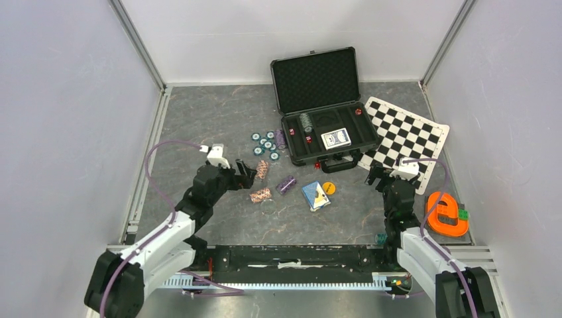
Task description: Pack up texas hold em set
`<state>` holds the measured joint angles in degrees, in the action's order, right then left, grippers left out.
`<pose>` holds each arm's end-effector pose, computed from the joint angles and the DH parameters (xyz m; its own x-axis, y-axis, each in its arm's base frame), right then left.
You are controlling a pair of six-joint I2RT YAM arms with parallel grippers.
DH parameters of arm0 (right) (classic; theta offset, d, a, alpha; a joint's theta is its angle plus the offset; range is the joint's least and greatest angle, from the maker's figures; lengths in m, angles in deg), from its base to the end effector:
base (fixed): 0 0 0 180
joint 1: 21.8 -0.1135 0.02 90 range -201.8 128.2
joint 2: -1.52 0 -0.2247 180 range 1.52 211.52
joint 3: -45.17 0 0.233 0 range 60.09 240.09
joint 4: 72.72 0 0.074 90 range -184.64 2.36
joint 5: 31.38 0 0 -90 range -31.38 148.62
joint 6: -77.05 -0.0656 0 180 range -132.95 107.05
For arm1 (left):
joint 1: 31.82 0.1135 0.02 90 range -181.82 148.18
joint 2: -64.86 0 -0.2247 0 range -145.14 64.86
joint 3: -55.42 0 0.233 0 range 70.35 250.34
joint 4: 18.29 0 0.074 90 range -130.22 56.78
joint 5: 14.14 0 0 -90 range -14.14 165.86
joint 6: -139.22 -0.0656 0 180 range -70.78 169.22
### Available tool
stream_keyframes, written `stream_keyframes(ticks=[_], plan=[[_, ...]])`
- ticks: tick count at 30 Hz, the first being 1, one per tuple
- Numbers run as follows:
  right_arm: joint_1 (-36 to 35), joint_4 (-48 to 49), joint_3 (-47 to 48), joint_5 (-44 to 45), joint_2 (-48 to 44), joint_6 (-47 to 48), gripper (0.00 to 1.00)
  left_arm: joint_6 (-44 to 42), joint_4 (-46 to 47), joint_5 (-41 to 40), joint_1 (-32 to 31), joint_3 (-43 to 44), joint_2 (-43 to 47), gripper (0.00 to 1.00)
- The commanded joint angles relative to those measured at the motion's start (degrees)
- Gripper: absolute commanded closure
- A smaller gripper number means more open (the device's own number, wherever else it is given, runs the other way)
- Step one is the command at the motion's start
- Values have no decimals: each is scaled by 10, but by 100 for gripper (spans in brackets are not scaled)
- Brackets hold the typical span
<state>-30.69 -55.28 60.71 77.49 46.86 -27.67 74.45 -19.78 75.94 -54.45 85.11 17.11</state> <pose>0.1981 0.0095 0.1284 -0.1624 0.2180 -0.9624 0.2142 0.9598 0.1812 0.2049 -0.0855 0.1609 -0.4439 -0.2767 -0.8523 0.2175 0.8894 -0.4021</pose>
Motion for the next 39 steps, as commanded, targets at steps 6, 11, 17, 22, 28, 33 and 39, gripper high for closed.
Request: stream_keyframes(ticks=[6, 11, 17, 22, 28, 33, 39], plan=[[0, 22, 9, -5, 4, 4, 1, -59, -38, -133, -49, 79, -102, 8], [0, 23, 11, -7, 6, 5, 1, -58, -30, -143, -49, 89, -130, 12], [0, 25, 11, -11, 9, 6, 1, -63, -12, -133, -49, 107, -187, 23], [0, 26, 16, -21, 15, 8, 1, -65, -14, -134, -48, 125, -219, 35], [0, 18, 26, -25, 31, 10, 1, -72, -25, -150, -48, 130, -210, 60], [-1, 16, 41, -85, 27, 32, 1, -72, -51, -153, -48, 129, -170, 71], [-24, -74, 176, -261, 83, 48, 1, -35, -87, -135, -48, 110, -56, 74]])
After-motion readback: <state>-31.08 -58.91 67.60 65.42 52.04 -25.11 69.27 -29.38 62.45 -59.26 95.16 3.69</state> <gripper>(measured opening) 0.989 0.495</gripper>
